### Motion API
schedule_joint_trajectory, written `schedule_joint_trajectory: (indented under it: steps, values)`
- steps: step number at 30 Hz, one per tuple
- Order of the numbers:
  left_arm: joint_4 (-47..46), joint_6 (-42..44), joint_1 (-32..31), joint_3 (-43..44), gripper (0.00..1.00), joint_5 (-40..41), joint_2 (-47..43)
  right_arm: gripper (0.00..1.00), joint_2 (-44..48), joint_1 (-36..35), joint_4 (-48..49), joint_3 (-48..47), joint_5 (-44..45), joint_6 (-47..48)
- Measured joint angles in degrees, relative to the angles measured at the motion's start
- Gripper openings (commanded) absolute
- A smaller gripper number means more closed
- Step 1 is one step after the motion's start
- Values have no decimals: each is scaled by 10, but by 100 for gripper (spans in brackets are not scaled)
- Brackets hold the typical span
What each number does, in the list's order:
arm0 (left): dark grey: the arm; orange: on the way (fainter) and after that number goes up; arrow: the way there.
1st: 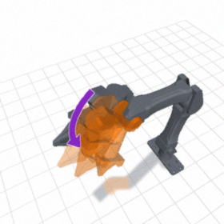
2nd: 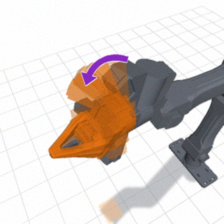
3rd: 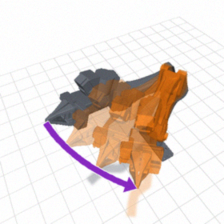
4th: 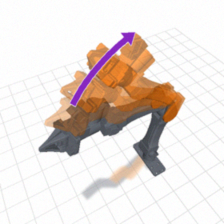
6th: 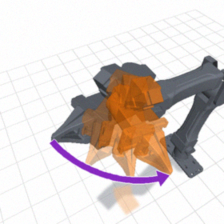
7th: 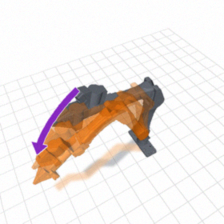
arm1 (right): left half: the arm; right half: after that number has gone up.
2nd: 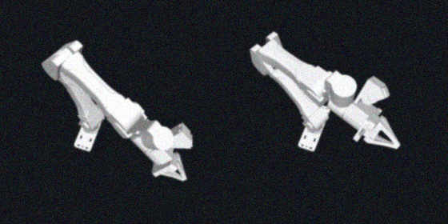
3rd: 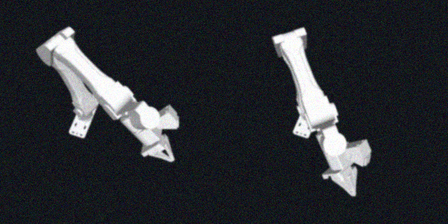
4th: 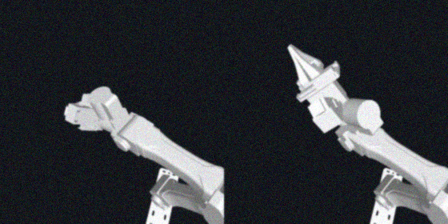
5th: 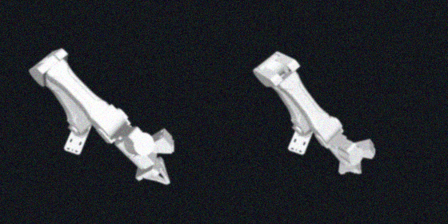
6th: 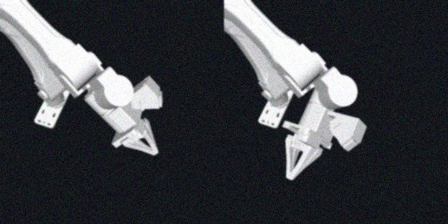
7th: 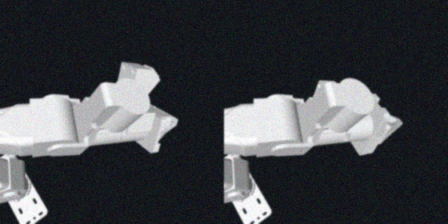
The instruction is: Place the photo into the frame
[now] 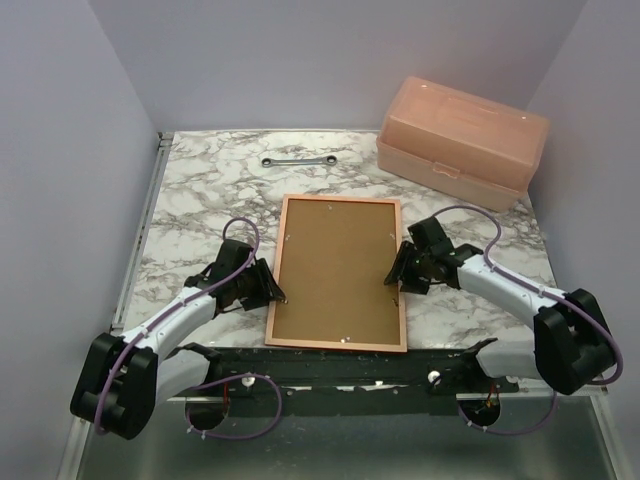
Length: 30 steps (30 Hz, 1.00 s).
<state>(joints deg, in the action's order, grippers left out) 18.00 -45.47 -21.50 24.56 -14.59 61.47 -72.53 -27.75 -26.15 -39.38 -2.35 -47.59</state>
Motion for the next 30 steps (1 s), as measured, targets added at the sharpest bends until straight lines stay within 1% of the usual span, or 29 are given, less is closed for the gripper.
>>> schedule_joint_trajectory:
  steps: [7,11,14,18,20,22,25,30]
  values:
    - [-7,-1,0,0,49,-4,9,56,-50,3,23,-9,-37,30]
    - [-7,-2,0,0,53,-5,9,58,-82,0,31,-20,-52,48]
    - [-6,-2,0,0,59,-4,9,69,-91,1,21,-32,-61,56]
    - [2,-2,0,2,65,0,0,81,-87,-2,15,-41,-52,67]
    - [8,-1,0,2,66,3,-7,83,-74,-3,4,-46,-34,72]
    - [15,0,0,2,66,8,-19,84,-57,2,-10,-46,-8,78]
    - [16,0,0,2,66,10,-32,84,-37,28,-34,-44,21,87]
    - [16,1,0,2,66,11,-37,84,-31,58,-48,-18,42,87]
